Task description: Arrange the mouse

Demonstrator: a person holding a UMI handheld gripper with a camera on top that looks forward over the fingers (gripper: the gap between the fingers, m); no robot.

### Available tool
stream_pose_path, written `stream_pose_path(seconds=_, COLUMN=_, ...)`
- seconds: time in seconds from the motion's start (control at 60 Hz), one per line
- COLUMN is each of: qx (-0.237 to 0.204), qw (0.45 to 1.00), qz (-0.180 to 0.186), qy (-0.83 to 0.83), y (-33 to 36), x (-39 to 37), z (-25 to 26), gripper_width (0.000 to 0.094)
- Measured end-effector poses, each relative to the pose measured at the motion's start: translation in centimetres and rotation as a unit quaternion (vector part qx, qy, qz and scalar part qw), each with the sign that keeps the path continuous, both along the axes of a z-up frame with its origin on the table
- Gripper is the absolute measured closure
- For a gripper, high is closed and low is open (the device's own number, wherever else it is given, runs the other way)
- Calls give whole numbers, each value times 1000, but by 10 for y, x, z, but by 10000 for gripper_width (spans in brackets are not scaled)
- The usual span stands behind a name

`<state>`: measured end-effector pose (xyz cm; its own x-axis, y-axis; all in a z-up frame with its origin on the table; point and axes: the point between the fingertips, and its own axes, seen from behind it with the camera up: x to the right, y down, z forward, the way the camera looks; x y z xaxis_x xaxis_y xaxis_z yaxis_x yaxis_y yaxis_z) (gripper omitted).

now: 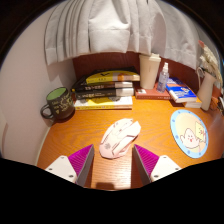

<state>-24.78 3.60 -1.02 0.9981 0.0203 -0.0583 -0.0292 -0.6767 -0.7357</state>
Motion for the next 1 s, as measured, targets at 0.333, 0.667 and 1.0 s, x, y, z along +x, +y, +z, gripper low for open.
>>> stream_pose_path(seconds=0.333, qx=-7, qw=1000, qz=-3, qy=-11, y=72, x=-10, z=-2, gripper_width=169)
stream_pose_path(seconds=0.667, qx=-42, qw=999, qz=11, qy=-24, y=86, x=0, z=-8, gripper_width=513)
stream_pose_path(seconds=1.0, qx=-20, qw=996, qz=89, qy=-1, y=74, x=27, z=76, gripper_width=547)
